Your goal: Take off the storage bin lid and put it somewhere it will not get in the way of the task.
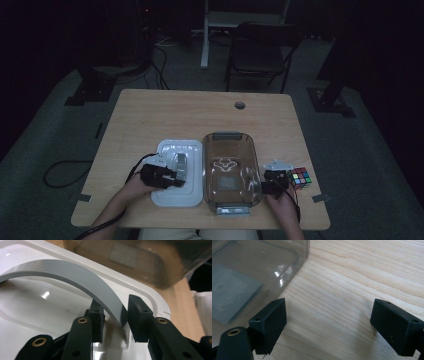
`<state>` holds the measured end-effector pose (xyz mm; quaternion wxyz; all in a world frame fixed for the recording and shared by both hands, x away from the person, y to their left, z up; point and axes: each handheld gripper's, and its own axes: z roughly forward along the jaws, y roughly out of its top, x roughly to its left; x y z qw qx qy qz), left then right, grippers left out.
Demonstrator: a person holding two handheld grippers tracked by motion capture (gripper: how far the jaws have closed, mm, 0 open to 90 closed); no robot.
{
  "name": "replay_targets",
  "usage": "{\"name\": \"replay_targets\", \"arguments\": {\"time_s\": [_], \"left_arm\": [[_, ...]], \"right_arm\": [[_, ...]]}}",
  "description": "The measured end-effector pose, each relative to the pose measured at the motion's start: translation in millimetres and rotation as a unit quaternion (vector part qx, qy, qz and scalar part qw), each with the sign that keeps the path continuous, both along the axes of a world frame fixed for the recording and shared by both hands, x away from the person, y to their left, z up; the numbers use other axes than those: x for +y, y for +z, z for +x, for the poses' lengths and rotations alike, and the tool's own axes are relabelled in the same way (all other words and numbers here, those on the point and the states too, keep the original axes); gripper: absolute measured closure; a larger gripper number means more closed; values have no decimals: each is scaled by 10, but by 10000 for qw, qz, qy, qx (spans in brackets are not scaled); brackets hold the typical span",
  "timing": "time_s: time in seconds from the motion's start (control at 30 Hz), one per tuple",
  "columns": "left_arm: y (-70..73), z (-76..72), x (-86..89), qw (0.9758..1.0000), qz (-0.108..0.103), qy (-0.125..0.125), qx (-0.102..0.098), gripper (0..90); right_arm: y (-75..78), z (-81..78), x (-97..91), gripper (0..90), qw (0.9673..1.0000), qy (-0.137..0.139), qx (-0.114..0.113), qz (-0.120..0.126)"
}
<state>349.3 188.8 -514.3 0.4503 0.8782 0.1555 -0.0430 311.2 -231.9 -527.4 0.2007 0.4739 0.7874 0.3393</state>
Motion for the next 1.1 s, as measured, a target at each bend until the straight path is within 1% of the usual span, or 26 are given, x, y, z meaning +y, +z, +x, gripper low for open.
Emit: {"name": "replay_targets", "arguments": {"time_s": [0.07, 0.13, 0.17, 0.2, 0.23, 0.27, 0.3, 0.33, 0.4, 0.43, 0.47, 0.5, 0.53, 0.6, 0.63, 0.67, 0.7, 0.73, 0.77, 0.8, 0.83, 0.87, 0.9, 0.93, 1.07, 1.1], "left_arm": [[-14, 3, -7, 10000, 57, 49, 14, 664], [-28, 2, -12, 9999, 63, 97, 45, 659], [-31, 8, -14, 9998, 135, 132, 55, 651], [-31, 5, -14, 9998, 140, 128, 32, 641], [-26, -2, -18, 9998, 153, 145, -1, 617], [-20, -4, -19, 9997, 163, 164, 4, 573], [-14, -7, -17, 9999, 112, 114, 39, 531], [-5, -10, -14, 9999, 110, 102, 24, 502], [14, -12, -6, 9995, 138, 272, 16, 429], [21, -12, 3, 9993, 132, 345, 12, 408], [33, -9, 20, 9991, 111, 419, -9, 408], [45, -6, 37, 9989, 67, 460, -14, 392], [58, -4, 53, 9986, 40, 527, -11, 355], [80, 1, 85, 9979, -21, 651, -29, 328], [89, -3, 98, 9977, -22, 677, -55, 270], [96, -1, 110, 9974, 3, 719, -71, 260], [102, -3, 118, 9965, 25, 825, -113, 258], [105, 1, 127, 9957, 48, 912, -130, 209], [108, 8, 139, 9953, 70, 959, -92, 173], [116, 8, 153, 9947, 77, 1018, -96, 173], [124, 2, 167, 9941, 38, 1076, -97, 172], [130, 5, 179, 9939, 25, 1097, -59, 144], [136, 3, 191, 9934, -1, 1144, -25, 87], [143, 2, 206, 9926, -4, 1211, -45, 85], [159, -8, 263, 9870, 41, 1604, -133, 84], [165, -9, 285, 9865, 0, 1637, -102, 82]], "right_arm": [[0, 0, 0, 133, 10000, 0, 0, 0], [0, 0, 0, 133, 10000, 0, 0, 1], [0, 0, 0, 133, 10000, 1, -1, 0], [0, 0, 0, 133, 10000, 0, 0, 0], [0, 0, 0, 133, 10000, 1, 0, 2], [0, 0, 0, 133, 10000, 0, 0, -1], [0, 0, 0, 133, 10000, 0, 0, 0], [0, 0, 0, 133, 10000, 0, 1, 0], [0, 0, 0, 133, 10000, 0, 1, 0], [0, 0, 0, 133, 10000, 0, 0, 0], [0, 0, 0, 133, 10000, 0, 0, 0], [0, 0, 0, 133, 10000, 0, 0, 0], [0, 0, 0, 133, 10000, 0, 1, 0], [0, 0, 0, 133, 10000, 1, 0, 0], [0, 0, 0, 133, 10000, 0, 1, 1], [0, 0, 0, 133, 10000, 0, 0, 0], [0, 0, 0, 133, 10000, 0, 1, 0], [0, 0, 0, 133, 10000, 0, 0, 0], [0, 0, 0, 133, 10000, 0, 1, 0], [0, 0, 0, 133, 10000, 0, 1, 1], [0, 0, 0, 133, 10000, 0, 0, 2], [0, 0, 0, 133, 10000, 0, 1, 0], [0, 0, 0, 133, 10000, 0, 1, 0], [0, 0, 0, 133, 10000, 1, 1, 0], [0, 0, 0, 133, 10000, 0, 1, 0], [0, 0, 0, 133, 10000, 0, 1, 0]]}}
